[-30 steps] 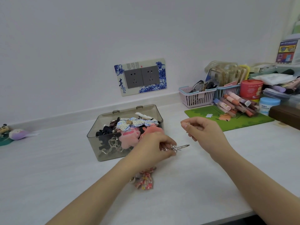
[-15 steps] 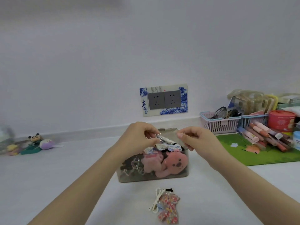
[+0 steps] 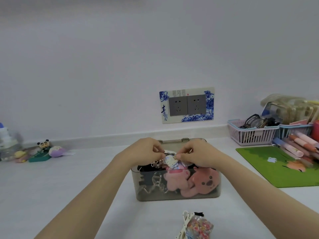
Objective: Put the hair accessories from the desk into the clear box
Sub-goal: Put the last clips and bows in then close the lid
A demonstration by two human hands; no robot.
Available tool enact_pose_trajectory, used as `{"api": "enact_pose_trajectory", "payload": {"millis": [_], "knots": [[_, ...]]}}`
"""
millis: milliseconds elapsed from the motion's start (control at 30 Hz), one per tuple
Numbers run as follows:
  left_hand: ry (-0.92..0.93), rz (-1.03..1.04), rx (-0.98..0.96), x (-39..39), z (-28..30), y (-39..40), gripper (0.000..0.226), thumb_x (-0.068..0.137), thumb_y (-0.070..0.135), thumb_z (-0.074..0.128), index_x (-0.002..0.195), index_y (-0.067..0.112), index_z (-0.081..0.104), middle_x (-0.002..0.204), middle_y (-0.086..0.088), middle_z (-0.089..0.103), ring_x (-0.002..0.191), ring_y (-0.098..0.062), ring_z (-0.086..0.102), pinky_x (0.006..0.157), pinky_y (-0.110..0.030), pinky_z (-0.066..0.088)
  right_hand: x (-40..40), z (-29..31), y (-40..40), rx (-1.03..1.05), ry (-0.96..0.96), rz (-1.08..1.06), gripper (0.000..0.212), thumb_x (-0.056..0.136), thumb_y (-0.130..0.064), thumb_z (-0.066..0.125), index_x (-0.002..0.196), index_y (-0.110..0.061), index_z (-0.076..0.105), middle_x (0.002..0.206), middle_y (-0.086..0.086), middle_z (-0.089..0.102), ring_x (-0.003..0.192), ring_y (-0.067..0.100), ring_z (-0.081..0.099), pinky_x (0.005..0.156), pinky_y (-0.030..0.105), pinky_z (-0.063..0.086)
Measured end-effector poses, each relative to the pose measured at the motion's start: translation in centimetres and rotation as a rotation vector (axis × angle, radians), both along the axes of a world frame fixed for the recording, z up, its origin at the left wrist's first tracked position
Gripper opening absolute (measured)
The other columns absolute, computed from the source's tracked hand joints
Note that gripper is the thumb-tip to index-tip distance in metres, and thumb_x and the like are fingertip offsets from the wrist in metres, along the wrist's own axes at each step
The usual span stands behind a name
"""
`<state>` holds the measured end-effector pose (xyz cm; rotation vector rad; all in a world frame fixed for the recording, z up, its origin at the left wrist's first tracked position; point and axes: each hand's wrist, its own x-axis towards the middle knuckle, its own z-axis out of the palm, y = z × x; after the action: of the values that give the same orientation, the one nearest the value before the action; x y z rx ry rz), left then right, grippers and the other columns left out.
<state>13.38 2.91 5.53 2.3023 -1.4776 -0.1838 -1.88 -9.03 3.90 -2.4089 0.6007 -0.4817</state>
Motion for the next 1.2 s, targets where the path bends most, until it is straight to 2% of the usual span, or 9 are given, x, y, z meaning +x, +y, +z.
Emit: {"api": "enact_pose_trajectory", "payload": {"millis": [233,433,600,733,800,867,1000,1100,1200], "knots": [[-0.059,-0.010,-0.146,-2.3,-0.1,2.0,0.021,0.088,0.033,0.060,0.105,0.022,0.067,0.107,0.003,0.062,0.096,-0.012,0.058,0.081,-0.027,0.044,-0.5,0.6,0.6,-0.260,0.104,-0.019,0.024,0.088,-0.026,0.055,0.108,-0.024,0.068,0.099,-0.007,0.059,0.086,0.010,0.051,0.078,0.024,0.039],[-0.054,-0.118,-0.293,-6.3,-0.4,5.0,0.016,0.086,0.028,0.062,0.100,0.025,0.070,0.098,0.010,0.060,0.090,-0.007,0.059,0.081,-0.024,0.048,-3.6,0.6,2.0,-0.348,-0.023,-0.025,0.020,0.086,-0.023,0.058,0.102,-0.023,0.069,0.106,-0.004,0.066,0.086,0.009,0.052,0.075,0.023,0.038],[0.034,-0.209,-0.134,-8.2,-2.5,6.1,0.014,0.081,0.027,0.064,0.092,0.027,0.073,0.074,0.015,0.060,0.063,0.003,0.052,0.060,-0.015,0.041,-6.9,-0.5,4.8,-0.345,-0.116,0.013,0.018,0.083,-0.017,0.059,0.095,-0.022,0.072,0.090,-0.008,0.062,0.083,0.010,0.055,0.071,0.019,0.041],[0.038,-0.238,0.118,-8.7,-5.4,5.8,0.037,0.080,0.039,0.069,0.114,0.026,0.063,0.109,0.006,0.063,0.075,-0.002,0.052,0.075,-0.021,0.045,-8.1,-2.8,5.6,-0.270,-0.055,0.159,0.012,0.081,-0.020,0.066,0.089,-0.026,0.073,0.085,-0.012,0.065,0.073,-0.002,0.055,0.062,0.009,0.038],[0.113,-0.205,0.165,-8.9,-6.6,5.5,0.045,0.078,0.042,0.070,0.120,0.030,0.059,0.107,0.007,0.059,0.075,-0.005,0.055,0.074,-0.022,0.046,-8.6,-3.8,5.4,-0.214,0.017,0.231,0.015,0.080,-0.023,0.069,0.095,-0.023,0.072,0.082,-0.017,0.060,0.076,-0.014,0.052,0.063,0.004,0.038],[0.189,-0.207,0.130,-9.0,-7.6,5.3,0.041,0.077,0.042,0.071,0.116,0.033,0.061,0.097,0.011,0.056,0.071,-0.002,0.055,0.067,-0.019,0.044,-9.0,-4.7,5.0,-0.141,0.086,0.269,0.021,0.075,-0.033,0.073,0.096,-0.032,0.070,0.084,-0.021,0.057,0.073,-0.010,0.053,0.064,0.007,0.039],[0.281,-0.219,0.056,-8.4,-8.2,5.3,0.014,0.078,0.031,0.073,0.091,0.028,0.071,0.063,0.019,0.056,0.054,0.008,0.048,0.054,-0.008,0.036,-9.4,-5.9,4.7,-0.112,0.188,0.356,0.033,0.069,-0.046,0.075,0.100,-0.045,0.065,0.096,-0.023,0.053,0.090,-0.006,0.046,0.075,0.006,0.035],[0.318,-0.216,0.038,-7.8,-8.2,5.4,0.006,0.081,0.022,0.070,0.085,0.027,0.071,0.069,0.012,0.063,0.055,0.005,0.050,0.058,-0.012,0.040,-9.5,-6.5,4.7,-0.090,0.207,0.409,0.040,0.068,-0.046,0.075,0.106,-0.046,0.063,0.110,-0.021,0.051,0.109,-0.008,0.040,0.091,0.006,0.031],[0.306,-0.207,0.027,-7.7,-8.1,5.8,0.007,0.083,0.027,0.068,0.089,0.027,0.071,0.081,0.003,0.067,0.063,-0.002,0.053,0.064,-0.018,0.044,-9.4,-6.8,4.4,-0.119,0.215,0.391,0.035,0.068,-0.043,0.076,0.101,-0.040,0.065,0.111,-0.017,0.054,0.112,-0.002,0.042,0.098,0.016,0.034]]}}
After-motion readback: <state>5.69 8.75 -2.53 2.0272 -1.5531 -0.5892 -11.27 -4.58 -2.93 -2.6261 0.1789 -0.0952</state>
